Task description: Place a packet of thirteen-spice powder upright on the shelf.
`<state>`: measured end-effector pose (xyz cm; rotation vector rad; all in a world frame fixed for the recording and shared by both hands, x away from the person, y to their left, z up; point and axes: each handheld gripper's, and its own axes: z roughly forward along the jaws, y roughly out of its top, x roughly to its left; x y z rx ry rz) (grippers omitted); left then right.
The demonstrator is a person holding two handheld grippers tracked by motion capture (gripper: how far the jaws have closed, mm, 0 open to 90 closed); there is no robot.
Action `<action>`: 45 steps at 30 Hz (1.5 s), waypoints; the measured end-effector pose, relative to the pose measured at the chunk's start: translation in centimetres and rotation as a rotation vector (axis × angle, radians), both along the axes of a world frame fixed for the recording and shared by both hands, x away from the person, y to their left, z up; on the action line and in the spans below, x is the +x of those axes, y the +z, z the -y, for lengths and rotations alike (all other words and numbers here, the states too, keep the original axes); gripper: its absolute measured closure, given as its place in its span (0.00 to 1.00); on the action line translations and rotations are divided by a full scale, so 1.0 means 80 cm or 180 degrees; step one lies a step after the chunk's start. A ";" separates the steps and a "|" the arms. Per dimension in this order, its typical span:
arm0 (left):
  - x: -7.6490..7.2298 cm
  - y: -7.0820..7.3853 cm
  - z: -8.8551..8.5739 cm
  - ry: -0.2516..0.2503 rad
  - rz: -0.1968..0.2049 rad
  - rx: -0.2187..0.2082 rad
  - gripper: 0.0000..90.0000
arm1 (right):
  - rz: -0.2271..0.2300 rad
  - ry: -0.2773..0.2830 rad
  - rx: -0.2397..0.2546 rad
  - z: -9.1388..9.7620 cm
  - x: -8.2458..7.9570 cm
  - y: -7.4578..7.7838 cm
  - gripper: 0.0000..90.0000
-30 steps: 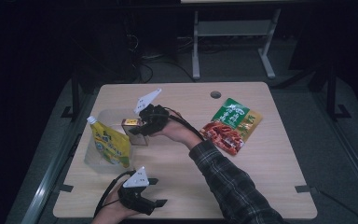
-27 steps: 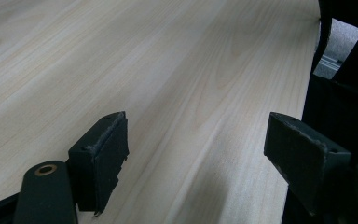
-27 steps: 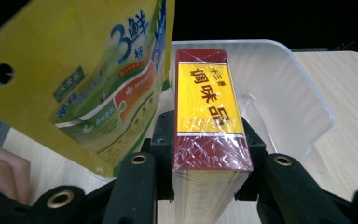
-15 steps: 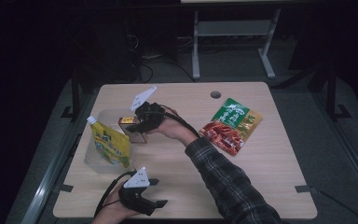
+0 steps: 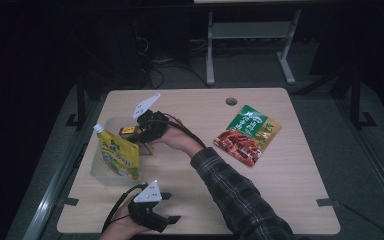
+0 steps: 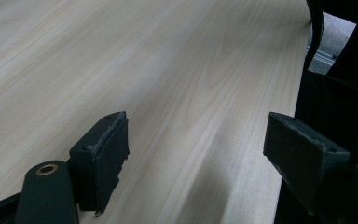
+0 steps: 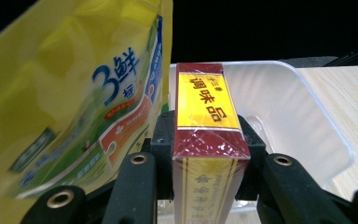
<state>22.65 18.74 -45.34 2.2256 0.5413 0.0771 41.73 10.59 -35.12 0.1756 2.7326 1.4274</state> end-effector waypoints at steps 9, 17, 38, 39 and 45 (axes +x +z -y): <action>-0.001 0.000 0.001 -0.0030 -0.0024 0.0002 0.24 | -0.0014 0.0037 -0.0009 -0.029 0.007 -0.007 0.75; -0.001 -0.001 0.004 -0.0067 -0.0013 0.0022 0.24 | 0.0004 0.0027 0.0044 -0.049 0.009 -0.011 0.75; -0.003 -0.002 0.004 -0.0078 -0.0033 0.0008 0.24 | 0.0060 0.0104 0.0062 -0.081 0.010 -0.016 0.74; -0.003 -0.002 0.005 -0.0078 -0.0031 0.0009 0.24 | 0.0034 0.0093 0.0047 -0.080 0.009 -0.017 0.73; -0.003 -0.003 0.005 -0.0096 -0.0037 0.0024 0.24 | -0.0035 0.0033 0.0057 -0.064 0.007 -0.013 0.61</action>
